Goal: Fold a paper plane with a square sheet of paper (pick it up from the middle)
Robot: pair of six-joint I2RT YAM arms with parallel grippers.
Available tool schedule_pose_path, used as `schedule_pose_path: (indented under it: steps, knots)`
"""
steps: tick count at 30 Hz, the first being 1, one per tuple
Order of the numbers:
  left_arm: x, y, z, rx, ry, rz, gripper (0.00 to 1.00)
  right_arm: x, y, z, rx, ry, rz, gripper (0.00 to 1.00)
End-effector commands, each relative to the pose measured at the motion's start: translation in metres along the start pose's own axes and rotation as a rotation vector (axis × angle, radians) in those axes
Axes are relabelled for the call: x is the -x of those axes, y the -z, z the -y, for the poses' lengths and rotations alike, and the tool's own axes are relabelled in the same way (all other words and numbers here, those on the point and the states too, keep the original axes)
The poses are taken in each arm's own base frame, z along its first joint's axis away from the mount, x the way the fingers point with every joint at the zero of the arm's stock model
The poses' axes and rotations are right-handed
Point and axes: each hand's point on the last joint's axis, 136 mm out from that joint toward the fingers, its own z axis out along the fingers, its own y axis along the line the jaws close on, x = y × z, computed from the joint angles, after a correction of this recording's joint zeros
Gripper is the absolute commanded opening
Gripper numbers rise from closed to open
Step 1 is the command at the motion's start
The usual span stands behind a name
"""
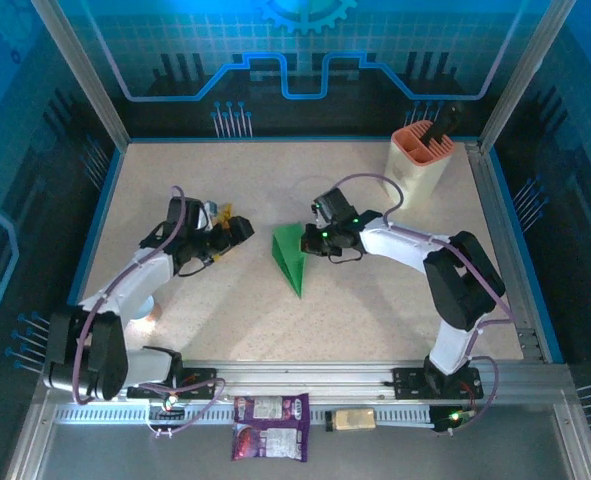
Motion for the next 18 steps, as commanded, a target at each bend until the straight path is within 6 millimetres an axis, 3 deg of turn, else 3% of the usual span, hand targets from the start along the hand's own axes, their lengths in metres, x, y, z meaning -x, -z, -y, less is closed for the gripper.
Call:
schedule_pose_path:
  steps: [1,8,12,18]
  knots:
    - [-0.015,-0.017,0.01,-0.061,0.038,-0.069,1.0,-0.003,-0.008,-0.008,0.155,0.027,-0.037,0.0]
    - [-0.052,-0.052,0.013,-0.011,0.024,-0.194,0.99,-0.01,-0.014,0.031,0.107,-0.019,-0.045,0.0]
    - [-0.072,-0.071,0.018,0.011,0.022,-0.255,0.95,-0.014,-0.018,0.04,0.099,-0.034,-0.059,0.0]
    - [-0.089,-0.092,0.021,0.019,0.038,-0.303,0.81,-0.016,-0.022,0.042,0.106,-0.046,-0.063,0.0]
